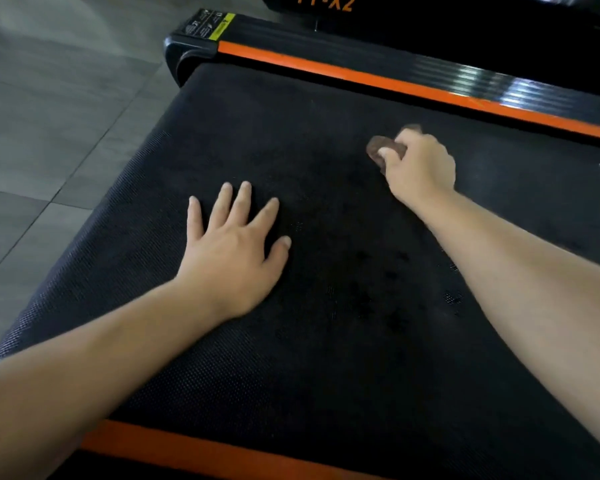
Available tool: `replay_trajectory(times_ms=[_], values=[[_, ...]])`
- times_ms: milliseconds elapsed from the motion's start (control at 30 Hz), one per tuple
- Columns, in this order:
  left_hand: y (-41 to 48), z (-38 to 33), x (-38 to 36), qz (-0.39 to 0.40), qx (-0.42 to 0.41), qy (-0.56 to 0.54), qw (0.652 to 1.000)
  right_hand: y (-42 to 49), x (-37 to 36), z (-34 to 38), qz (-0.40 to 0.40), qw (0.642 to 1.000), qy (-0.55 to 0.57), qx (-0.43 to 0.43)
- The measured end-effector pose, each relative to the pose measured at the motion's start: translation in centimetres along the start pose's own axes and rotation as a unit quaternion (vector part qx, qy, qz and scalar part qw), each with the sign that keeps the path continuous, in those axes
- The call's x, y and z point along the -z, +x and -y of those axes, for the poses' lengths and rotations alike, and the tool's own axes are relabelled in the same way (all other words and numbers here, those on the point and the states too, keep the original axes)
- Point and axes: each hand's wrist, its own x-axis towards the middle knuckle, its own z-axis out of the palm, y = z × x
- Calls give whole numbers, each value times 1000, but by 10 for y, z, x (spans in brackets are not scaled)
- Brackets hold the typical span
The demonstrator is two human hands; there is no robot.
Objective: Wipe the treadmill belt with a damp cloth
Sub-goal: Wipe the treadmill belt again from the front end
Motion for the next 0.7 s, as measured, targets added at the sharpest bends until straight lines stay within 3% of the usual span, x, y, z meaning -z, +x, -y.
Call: replay_trajectory(times_ms=[167,267,367,433,600,700], values=[[-10,-3,-11,-16,-8,57,998,-96,18,17,71,989,79,107],[-10,-4,-12,-19,-9,60,998,-95,21,7,69,984,40,161],[-9,-4,-12,-15,-12,59,998,-36,10,0,21,999,24,36],[-9,-3,-11,-15,-11,60,998,-36,7,5,15,1000,26,-2],[-10,-2,-12,-21,-13,62,998,-160,35,28,107,978,104,147],[-9,-3,-12,-20,-11,61,998,-131,31,14,77,980,60,175]])
